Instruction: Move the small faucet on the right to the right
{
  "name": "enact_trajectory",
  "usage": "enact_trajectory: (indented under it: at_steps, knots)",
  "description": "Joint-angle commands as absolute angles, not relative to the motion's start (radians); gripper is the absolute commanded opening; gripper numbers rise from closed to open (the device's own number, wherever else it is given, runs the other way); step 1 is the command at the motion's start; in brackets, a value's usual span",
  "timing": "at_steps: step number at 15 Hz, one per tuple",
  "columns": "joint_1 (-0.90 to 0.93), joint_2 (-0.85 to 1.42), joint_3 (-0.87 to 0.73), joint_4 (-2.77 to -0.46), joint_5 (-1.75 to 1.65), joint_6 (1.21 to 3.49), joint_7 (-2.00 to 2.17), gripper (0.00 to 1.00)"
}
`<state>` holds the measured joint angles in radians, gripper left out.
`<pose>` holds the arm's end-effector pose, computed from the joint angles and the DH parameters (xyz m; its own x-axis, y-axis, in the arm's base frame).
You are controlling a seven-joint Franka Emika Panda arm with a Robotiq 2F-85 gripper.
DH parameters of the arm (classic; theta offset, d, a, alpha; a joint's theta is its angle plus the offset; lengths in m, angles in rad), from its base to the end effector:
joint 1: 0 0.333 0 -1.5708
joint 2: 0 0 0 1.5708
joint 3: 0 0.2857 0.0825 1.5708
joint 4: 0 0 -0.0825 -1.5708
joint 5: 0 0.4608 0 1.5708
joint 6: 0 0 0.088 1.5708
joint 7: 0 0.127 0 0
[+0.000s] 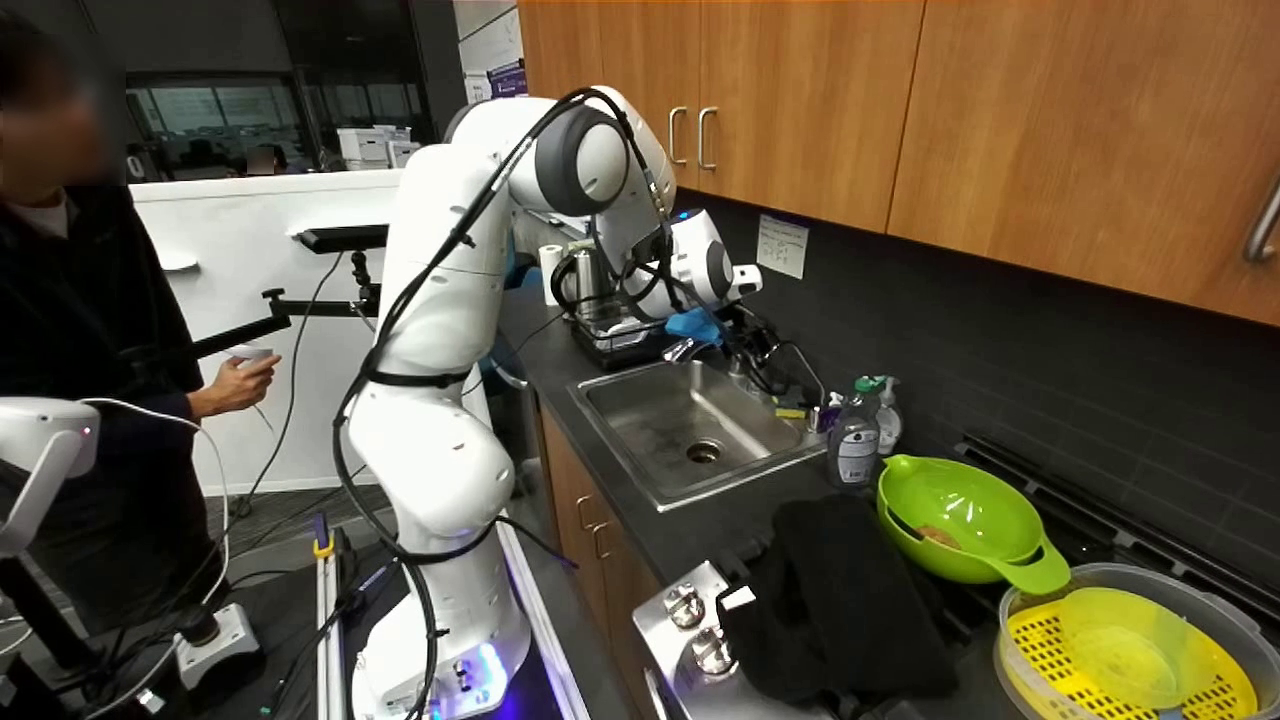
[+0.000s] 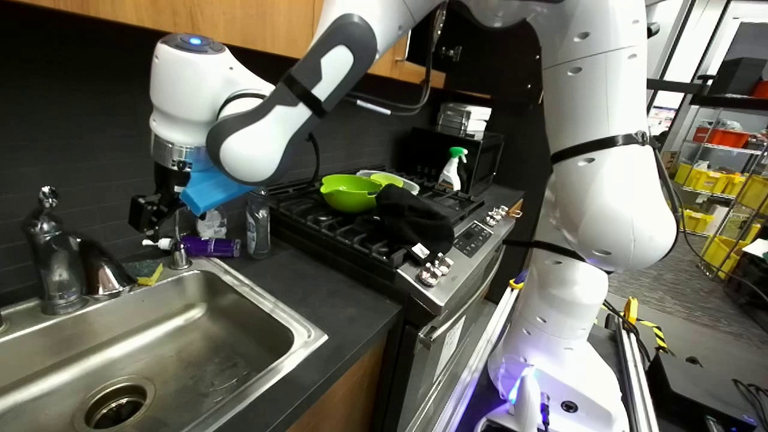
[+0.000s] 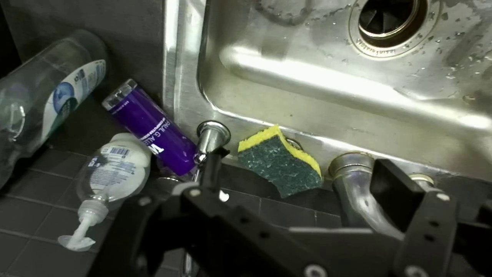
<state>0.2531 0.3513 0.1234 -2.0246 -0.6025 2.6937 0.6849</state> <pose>0.6227 0.2615 0.2041 0.8951 0.1931 0.4018 0.1508 -0.9793 0.1347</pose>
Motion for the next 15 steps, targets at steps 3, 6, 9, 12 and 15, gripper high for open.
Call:
enact_trajectory:
  at_steps: [3, 6, 9, 12, 15]
  knots:
    - [0.320, 0.450, 0.001, -1.899, -0.605, 2.718, 0.635, 1.00]
    - [0.338, 0.485, -0.036, -1.837, -0.596, 2.716, 0.626, 1.00]
    - [0.353, 0.511, -0.061, -1.785, -0.591, 2.713, 0.622, 1.00]
    - [0.356, 0.528, -0.070, -1.759, -0.576, 2.711, 0.607, 1.00]
    - [0.360, 0.533, -0.082, -1.754, -0.577, 2.721, 0.607, 0.68]
